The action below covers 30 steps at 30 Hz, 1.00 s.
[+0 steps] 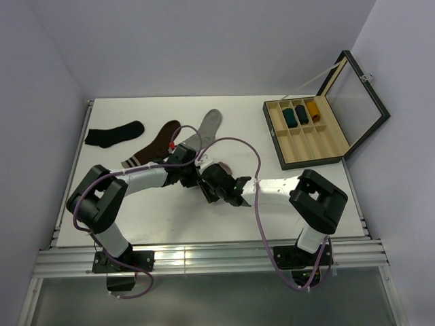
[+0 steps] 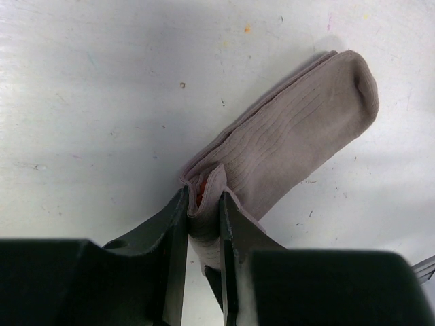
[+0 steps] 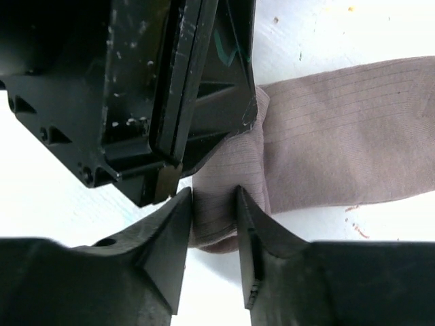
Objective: Roll the socks
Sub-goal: Roll the sock at the center of the board.
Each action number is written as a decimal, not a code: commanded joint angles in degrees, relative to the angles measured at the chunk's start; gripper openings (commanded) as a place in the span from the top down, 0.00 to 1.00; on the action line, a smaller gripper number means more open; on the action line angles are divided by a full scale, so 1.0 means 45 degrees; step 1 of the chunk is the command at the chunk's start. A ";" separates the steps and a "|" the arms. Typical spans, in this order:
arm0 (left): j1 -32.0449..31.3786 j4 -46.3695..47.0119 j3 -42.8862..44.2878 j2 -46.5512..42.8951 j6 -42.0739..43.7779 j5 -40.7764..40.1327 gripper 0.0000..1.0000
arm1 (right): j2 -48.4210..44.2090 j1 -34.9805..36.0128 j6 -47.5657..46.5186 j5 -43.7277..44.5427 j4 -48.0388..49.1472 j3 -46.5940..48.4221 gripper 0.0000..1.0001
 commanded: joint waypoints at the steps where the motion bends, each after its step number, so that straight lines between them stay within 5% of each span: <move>1: -0.0324 -0.0359 0.0068 -0.0031 0.0463 -0.0221 0.95 | -0.0357 -0.0059 -0.0070 -0.0232 -0.1377 -0.0423 0.59; 19: -0.0324 -0.0360 0.0029 0.0047 0.0424 -0.0221 0.95 | -0.1256 0.0019 -0.0266 0.0921 -0.1046 -0.0267 0.48; 30: -0.0324 -0.0282 -0.0069 -0.0031 0.0327 -0.0182 0.95 | -0.0125 0.0039 -0.0324 0.0297 -0.0753 0.0027 0.49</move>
